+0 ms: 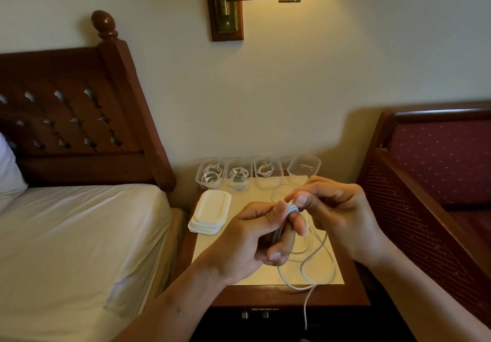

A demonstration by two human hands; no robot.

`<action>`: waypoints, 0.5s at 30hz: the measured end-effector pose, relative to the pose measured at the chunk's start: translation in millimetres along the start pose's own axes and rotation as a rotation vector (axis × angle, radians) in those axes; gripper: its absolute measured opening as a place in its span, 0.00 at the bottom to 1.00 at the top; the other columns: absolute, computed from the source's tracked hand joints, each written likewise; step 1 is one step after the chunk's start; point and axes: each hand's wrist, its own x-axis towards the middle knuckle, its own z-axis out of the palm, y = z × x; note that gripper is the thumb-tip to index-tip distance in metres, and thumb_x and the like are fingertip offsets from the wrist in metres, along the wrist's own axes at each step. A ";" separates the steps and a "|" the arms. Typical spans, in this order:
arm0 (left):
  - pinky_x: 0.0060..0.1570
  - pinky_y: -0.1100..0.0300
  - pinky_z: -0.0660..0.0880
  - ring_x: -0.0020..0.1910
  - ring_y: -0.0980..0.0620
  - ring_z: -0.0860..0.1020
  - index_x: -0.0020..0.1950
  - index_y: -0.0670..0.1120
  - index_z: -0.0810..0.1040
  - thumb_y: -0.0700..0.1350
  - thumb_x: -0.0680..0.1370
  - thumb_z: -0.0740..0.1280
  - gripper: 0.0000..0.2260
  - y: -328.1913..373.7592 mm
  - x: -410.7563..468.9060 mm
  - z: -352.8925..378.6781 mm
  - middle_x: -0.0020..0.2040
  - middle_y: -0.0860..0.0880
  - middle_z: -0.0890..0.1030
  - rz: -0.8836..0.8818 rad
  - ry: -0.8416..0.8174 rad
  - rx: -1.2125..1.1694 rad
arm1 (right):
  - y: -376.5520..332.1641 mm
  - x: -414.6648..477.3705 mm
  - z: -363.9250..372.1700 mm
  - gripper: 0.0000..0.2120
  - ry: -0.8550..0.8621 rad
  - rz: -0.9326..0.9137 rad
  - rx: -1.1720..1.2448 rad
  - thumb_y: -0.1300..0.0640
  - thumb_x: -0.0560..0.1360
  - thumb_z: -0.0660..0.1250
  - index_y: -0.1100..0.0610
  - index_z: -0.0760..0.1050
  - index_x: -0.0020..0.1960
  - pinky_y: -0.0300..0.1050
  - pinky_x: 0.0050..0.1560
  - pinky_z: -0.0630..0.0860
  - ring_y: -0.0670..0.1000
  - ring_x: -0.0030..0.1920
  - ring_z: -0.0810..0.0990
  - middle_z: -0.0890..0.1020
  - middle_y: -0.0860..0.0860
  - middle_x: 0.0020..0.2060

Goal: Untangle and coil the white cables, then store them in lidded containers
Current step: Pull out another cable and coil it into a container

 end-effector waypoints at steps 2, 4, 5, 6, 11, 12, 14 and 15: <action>0.26 0.59 0.62 0.23 0.55 0.66 0.50 0.38 0.79 0.48 0.86 0.56 0.17 0.3 0.6 2.5 0.28 0.48 0.74 0.042 0.004 -0.097 | 9.7 -6.5 8.3 0.09 0.057 0.092 0.067 0.62 0.79 0.66 0.60 0.85 0.47 0.34 0.28 0.69 0.41 0.27 0.72 0.81 0.47 0.32; 0.28 0.61 0.70 0.24 0.54 0.71 0.52 0.36 0.77 0.46 0.87 0.55 0.17 1.3 1.8 4.8 0.30 0.45 0.78 0.099 -0.007 -0.208 | 20.2 -15.7 17.1 0.10 0.109 0.172 0.076 0.58 0.80 0.65 0.53 0.85 0.47 0.37 0.26 0.66 0.43 0.25 0.68 0.76 0.44 0.28; 0.30 0.61 0.74 0.25 0.52 0.75 0.52 0.35 0.77 0.45 0.87 0.55 0.17 2.4 3.2 5.3 0.33 0.43 0.80 0.133 -0.014 -0.248 | 20.9 -19.7 23.0 0.10 0.123 0.194 0.077 0.59 0.81 0.65 0.53 0.86 0.49 0.35 0.27 0.67 0.41 0.26 0.69 0.77 0.43 0.28; 0.34 0.60 0.78 0.28 0.50 0.79 0.53 0.34 0.78 0.45 0.86 0.55 0.17 3.5 4.9 5.8 0.36 0.41 0.82 0.162 -0.010 -0.263 | 20.8 -23.5 28.7 0.11 0.125 0.201 0.058 0.63 0.82 0.64 0.54 0.86 0.51 0.32 0.30 0.69 0.39 0.27 0.72 0.78 0.42 0.28; 0.51 0.50 0.83 0.49 0.40 0.86 0.57 0.35 0.83 0.45 0.84 0.59 0.16 6.7 12.7 4.3 0.52 0.35 0.85 0.195 0.125 -0.222 | 22.2 -37.4 46.6 0.20 0.094 0.223 -0.348 0.71 0.80 0.65 0.47 0.78 0.41 0.30 0.33 0.69 0.39 0.31 0.76 0.78 0.35 0.30; 0.53 0.49 0.83 0.52 0.38 0.86 0.58 0.35 0.83 0.44 0.84 0.59 0.16 6.2 14.2 4.4 0.54 0.35 0.85 0.190 0.151 -0.218 | 22.0 -38.0 47.9 0.17 0.079 0.218 -0.417 0.68 0.80 0.67 0.48 0.78 0.41 0.31 0.34 0.70 0.41 0.32 0.77 0.79 0.35 0.32; 0.55 0.49 0.82 0.55 0.36 0.85 0.58 0.34 0.81 0.43 0.84 0.59 0.16 5.2 17.3 4.4 0.56 0.33 0.84 0.181 0.220 -0.193 | 20.0 -38.0 50.0 0.15 0.038 0.263 -0.439 0.66 0.81 0.67 0.48 0.78 0.41 0.32 0.34 0.71 0.41 0.34 0.78 0.80 0.35 0.33; 0.55 0.49 0.82 0.56 0.36 0.85 0.59 0.33 0.80 0.43 0.84 0.59 0.15 4.8 19.0 4.3 0.56 0.33 0.84 0.177 0.259 -0.164 | 19.0 -37.7 50.7 0.14 0.015 0.312 -0.419 0.65 0.82 0.66 0.49 0.79 0.42 0.33 0.34 0.72 0.41 0.34 0.78 0.81 0.37 0.33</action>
